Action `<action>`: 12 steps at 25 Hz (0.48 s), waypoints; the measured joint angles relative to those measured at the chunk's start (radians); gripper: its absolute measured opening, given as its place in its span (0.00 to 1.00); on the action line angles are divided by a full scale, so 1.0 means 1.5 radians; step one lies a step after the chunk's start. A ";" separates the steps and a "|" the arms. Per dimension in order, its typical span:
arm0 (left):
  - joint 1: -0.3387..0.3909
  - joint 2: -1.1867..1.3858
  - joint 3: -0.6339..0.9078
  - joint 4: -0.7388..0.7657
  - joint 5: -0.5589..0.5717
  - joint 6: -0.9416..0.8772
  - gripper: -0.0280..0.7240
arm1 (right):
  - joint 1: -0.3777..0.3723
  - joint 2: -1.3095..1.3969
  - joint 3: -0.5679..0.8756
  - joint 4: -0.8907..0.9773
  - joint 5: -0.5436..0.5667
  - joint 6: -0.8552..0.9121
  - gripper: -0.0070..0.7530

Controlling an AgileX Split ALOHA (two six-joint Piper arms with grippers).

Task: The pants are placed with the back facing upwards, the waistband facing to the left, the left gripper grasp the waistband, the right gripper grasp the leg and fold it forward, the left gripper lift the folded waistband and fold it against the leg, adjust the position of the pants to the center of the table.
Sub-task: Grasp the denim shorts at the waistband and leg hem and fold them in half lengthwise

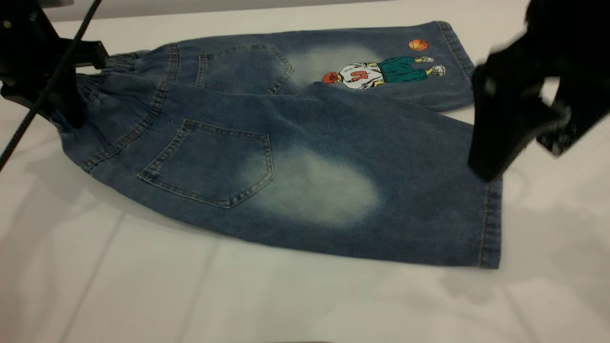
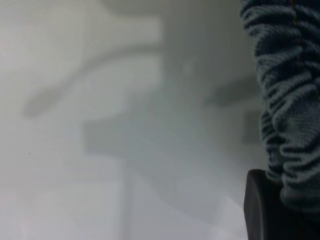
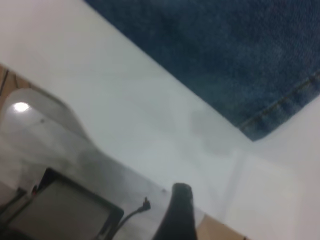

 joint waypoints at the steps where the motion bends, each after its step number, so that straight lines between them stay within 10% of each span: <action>1: 0.000 0.000 0.000 0.000 0.000 0.000 0.15 | 0.000 0.006 0.013 0.004 -0.020 0.001 0.78; 12: 0.000 0.000 0.000 0.000 0.001 0.000 0.15 | 0.000 0.130 0.091 0.018 -0.209 -0.011 0.78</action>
